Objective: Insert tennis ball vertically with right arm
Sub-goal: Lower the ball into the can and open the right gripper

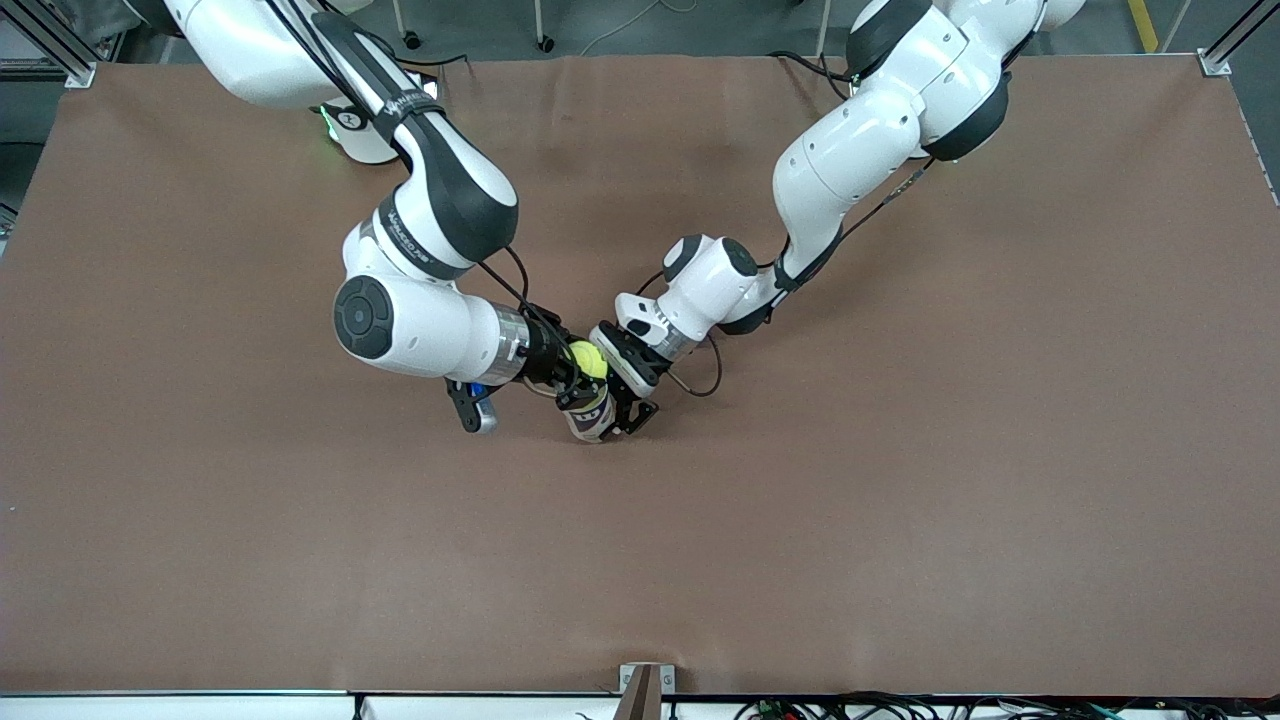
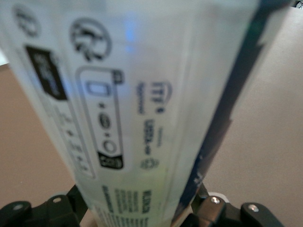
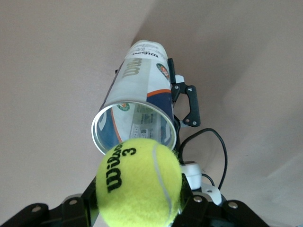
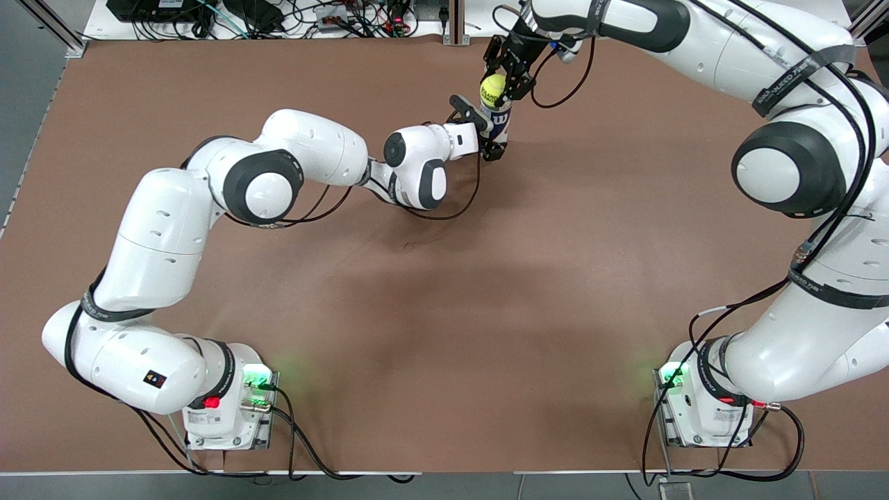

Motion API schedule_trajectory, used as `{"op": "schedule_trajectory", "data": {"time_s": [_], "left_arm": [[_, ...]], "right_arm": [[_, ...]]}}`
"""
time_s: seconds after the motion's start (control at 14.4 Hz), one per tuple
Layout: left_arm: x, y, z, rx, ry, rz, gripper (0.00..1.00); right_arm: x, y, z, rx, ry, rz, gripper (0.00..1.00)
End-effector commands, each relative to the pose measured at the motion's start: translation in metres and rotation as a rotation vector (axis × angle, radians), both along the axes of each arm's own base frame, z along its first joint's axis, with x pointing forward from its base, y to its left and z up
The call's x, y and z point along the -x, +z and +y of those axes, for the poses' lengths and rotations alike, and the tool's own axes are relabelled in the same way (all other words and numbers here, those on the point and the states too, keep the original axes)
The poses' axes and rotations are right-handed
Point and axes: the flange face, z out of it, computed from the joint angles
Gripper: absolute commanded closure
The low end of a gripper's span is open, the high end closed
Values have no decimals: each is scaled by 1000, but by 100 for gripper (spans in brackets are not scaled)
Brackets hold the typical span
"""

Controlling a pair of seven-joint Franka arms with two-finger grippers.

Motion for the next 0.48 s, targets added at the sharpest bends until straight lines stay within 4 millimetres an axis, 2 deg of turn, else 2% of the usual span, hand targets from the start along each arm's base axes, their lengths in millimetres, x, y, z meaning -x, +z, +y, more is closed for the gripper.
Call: {"op": "schedule_trajectory", "data": {"time_s": [0.0, 0.21, 0.42], "left_arm": [[2, 5, 4, -5, 6, 5, 13], [2, 6, 4, -4, 6, 4, 13], [2, 4, 4, -5, 6, 6, 13]], "right_arm": [[-7, -5, 0, -3, -12, 2, 99], [-10, -9, -8, 5, -18, 4, 97], [-12, -14, -11, 17, -18, 6, 88]]}}
